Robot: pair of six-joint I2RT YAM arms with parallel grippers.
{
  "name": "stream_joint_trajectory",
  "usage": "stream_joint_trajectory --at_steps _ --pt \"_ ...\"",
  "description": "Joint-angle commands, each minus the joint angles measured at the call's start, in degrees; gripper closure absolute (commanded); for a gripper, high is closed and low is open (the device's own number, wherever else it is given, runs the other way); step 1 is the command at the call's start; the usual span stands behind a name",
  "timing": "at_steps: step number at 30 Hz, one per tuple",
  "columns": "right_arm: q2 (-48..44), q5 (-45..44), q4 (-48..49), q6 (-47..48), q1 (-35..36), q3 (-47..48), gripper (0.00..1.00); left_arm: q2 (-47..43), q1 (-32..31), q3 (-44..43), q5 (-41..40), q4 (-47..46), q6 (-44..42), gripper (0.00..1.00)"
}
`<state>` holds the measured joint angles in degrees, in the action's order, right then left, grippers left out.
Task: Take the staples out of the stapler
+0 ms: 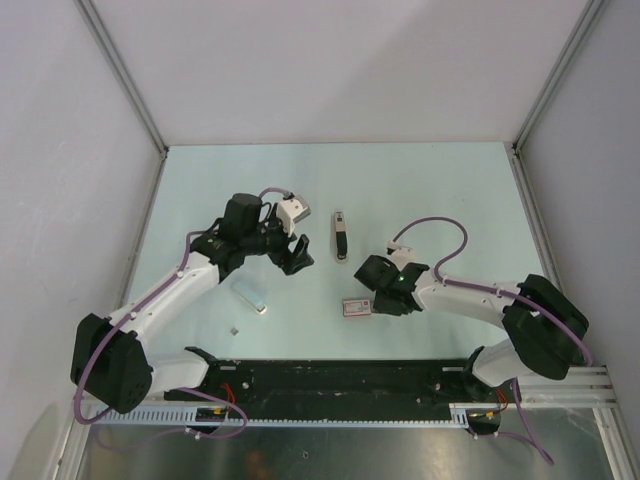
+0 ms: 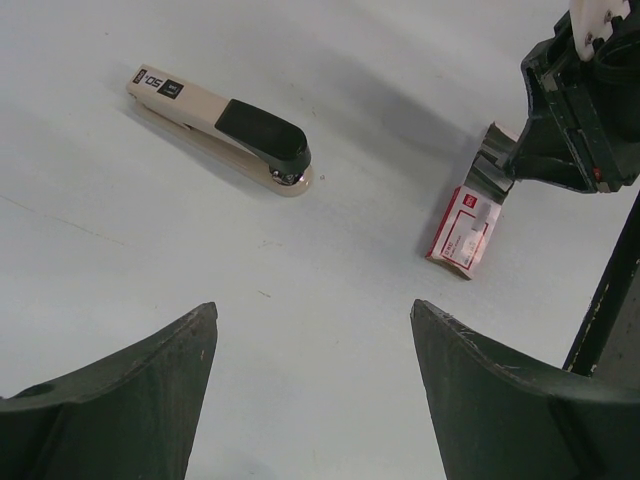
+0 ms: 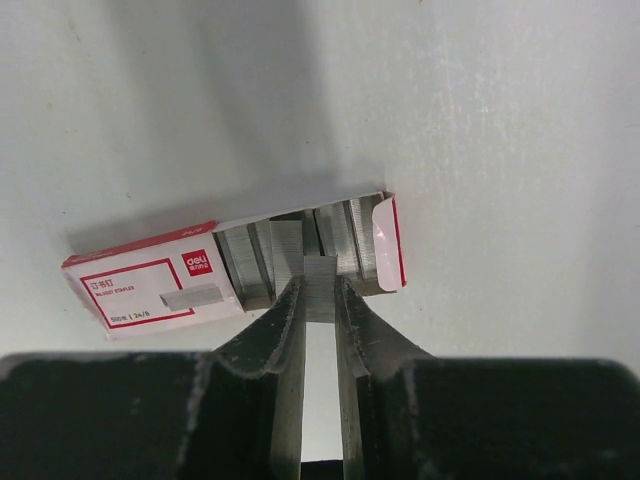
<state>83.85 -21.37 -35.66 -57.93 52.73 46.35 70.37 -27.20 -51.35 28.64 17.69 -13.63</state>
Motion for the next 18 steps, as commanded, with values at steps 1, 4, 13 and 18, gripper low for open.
stream_joint_trajectory --at_steps 1,4,13,18 --pt "-2.3 -2.9 0.6 1.2 0.3 2.3 0.88 -1.8 -0.3 0.3 1.3 -1.3 -3.8 0.17" --pt "-2.4 -3.1 0.6 1.4 0.2 2.4 0.88 -1.8 -0.2 0.4 1.4 -1.3 -3.8 0.17" --pt "-1.1 -3.0 0.6 2.2 0.1 2.3 0.90 -2.0 -0.2 0.6 1.2 -1.3 -3.7 0.17" --pt "-1.2 -3.0 -0.1 2.4 0.1 2.3 0.90 -2.1 -0.3 0.8 1.1 -1.3 -3.8 0.17"
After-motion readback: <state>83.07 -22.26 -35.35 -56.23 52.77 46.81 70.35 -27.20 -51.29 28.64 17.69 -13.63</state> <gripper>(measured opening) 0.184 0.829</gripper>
